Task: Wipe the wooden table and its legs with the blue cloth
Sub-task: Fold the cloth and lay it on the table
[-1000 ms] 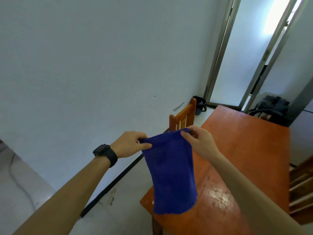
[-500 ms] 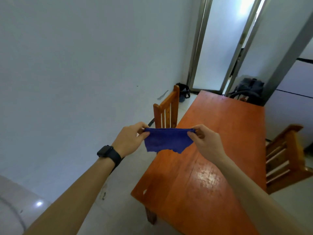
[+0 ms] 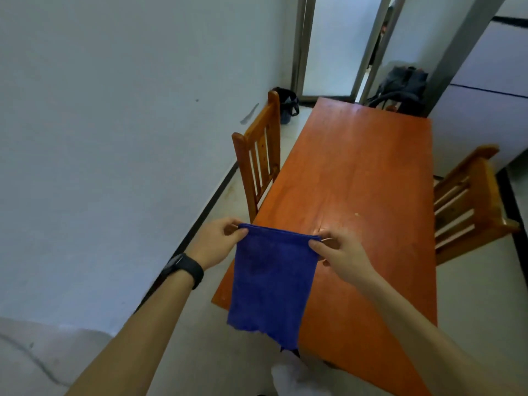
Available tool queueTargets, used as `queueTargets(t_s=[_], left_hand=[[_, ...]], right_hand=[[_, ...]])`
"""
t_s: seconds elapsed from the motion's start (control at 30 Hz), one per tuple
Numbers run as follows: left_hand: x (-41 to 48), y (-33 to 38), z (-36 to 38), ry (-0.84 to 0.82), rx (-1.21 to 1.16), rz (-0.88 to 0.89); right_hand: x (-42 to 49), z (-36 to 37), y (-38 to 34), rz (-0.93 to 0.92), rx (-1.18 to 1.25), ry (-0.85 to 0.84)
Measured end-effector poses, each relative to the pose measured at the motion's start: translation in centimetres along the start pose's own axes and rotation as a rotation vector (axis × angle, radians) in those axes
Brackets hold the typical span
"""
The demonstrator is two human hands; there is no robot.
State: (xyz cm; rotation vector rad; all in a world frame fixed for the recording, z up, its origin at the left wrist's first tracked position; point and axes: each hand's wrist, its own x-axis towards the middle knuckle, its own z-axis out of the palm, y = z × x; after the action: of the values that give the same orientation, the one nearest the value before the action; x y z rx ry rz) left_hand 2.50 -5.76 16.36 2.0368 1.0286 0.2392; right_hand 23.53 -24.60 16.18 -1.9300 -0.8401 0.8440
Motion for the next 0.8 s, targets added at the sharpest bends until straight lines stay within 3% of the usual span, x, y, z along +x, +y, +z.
queueTargets(t_s=[0.1,0.27,0.43,0.53,0.8], left_hand=[[2.5,-0.6,2.0,0.018,0.047,-0.066],[7.3,-1.0,3.8,-0.098,-0.136,-0.209],[8.5,-3.5,6.1,-0.179,-0.256,-0.336],[8.0,-6.0,8.0,-0.243,-0.297,-0.413],[6.9,-10.4,12.9,-0.186,-0.204,-0.549]], right_hand=[[2.7,1.1,1.8,0.077,0.011,0.05],[6.7,2.2,3.8,0.196,0.066,0.164],[7.1,4.6,7.2,0.292,0.144,0.122],[6.2,6.5,10.0,0.372,0.122,0.179],[4.9,10.5,14.1,0.486,-0.015,0.239]])
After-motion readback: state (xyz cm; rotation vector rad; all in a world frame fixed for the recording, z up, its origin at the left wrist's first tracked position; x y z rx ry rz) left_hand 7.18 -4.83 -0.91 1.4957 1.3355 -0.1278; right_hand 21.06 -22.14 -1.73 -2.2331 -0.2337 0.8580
